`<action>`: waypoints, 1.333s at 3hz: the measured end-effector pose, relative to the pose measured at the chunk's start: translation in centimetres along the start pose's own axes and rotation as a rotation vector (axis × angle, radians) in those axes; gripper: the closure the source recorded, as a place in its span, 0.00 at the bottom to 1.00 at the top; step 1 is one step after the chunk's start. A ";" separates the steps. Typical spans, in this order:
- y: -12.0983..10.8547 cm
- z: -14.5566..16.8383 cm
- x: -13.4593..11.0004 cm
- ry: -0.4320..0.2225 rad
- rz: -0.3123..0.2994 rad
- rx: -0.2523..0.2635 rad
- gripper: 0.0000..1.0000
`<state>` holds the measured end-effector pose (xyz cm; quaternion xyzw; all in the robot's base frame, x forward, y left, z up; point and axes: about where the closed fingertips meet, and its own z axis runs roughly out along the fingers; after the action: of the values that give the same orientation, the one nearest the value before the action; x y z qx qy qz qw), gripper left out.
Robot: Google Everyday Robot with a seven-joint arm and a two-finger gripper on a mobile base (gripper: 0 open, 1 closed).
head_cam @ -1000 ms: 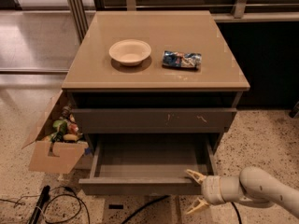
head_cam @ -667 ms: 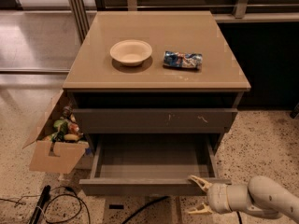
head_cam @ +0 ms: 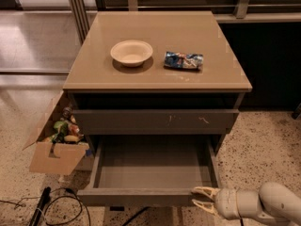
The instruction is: Open middle drawer
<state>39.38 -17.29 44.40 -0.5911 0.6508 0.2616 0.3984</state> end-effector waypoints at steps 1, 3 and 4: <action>-0.2 -0.4 -0.7 0.000 0.000 0.000 0.86; -0.3 -0.5 -0.8 0.000 0.000 0.000 0.39; -0.3 -0.5 -0.8 0.000 0.000 0.000 0.08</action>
Offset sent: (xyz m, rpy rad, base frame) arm 0.0015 -0.0001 0.0088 0.0000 0.0000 0.0000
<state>39.55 -17.28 45.32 -0.5911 0.6507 0.2616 0.3984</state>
